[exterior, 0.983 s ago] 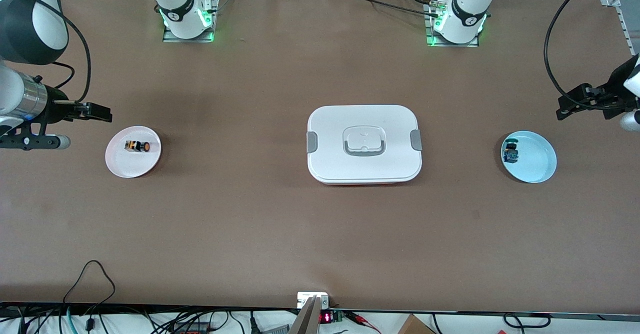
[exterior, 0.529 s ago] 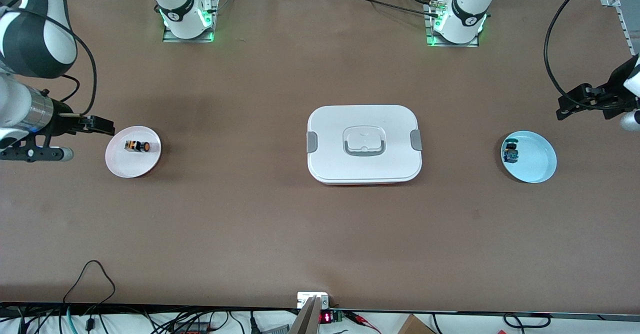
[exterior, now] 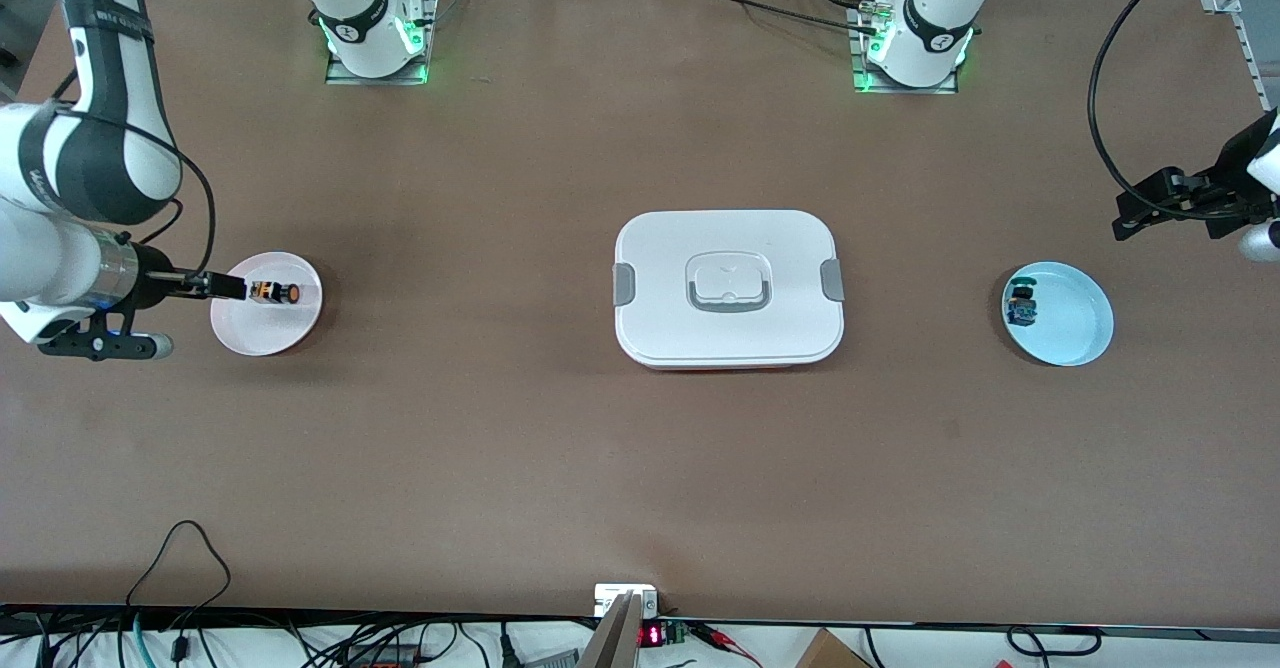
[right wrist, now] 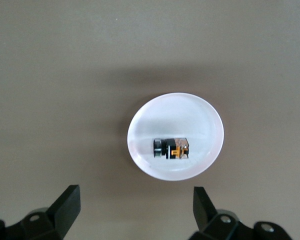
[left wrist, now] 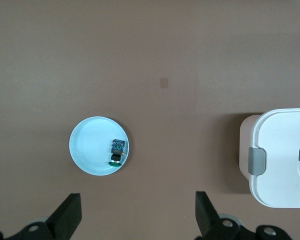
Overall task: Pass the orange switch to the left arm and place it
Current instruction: 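Move the right gripper over the orange switch on the white plate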
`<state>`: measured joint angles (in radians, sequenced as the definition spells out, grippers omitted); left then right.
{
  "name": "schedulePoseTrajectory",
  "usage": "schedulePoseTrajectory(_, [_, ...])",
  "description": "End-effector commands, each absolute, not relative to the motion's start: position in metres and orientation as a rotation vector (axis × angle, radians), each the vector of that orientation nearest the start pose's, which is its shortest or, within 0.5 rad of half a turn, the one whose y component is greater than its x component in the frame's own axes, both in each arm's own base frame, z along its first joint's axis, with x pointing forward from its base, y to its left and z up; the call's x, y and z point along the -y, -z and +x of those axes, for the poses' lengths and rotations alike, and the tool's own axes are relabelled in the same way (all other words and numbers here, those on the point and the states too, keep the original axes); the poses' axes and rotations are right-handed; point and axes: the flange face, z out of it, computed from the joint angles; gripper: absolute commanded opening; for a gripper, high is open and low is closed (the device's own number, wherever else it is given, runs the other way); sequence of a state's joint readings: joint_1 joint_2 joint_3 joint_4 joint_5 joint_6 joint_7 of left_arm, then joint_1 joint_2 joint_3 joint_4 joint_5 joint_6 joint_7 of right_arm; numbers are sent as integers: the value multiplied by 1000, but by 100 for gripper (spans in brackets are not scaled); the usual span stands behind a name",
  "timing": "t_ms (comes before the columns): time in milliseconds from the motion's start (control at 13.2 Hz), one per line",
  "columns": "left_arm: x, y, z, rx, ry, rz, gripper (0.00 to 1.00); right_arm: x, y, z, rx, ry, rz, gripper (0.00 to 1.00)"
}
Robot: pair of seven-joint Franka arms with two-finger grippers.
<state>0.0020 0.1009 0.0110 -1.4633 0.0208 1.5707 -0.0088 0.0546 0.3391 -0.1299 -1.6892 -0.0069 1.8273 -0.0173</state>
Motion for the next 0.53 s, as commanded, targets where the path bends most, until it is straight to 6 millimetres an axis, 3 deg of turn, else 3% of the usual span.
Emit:
schedulePoseTrajectory(0, [-12,-621,587,34,0,-3104,100,46,-361,615,-91,-286,-3156,100])
schedulePoseTrajectory(227, [-12,-621,587,34,0,-3104,100,47,-325,602,-74,-243,-3164,100])
schedulePoseTrajectory(454, [-12,-621,587,34,2,-3104,100,49,-296,592,-82,-323,-3158,100])
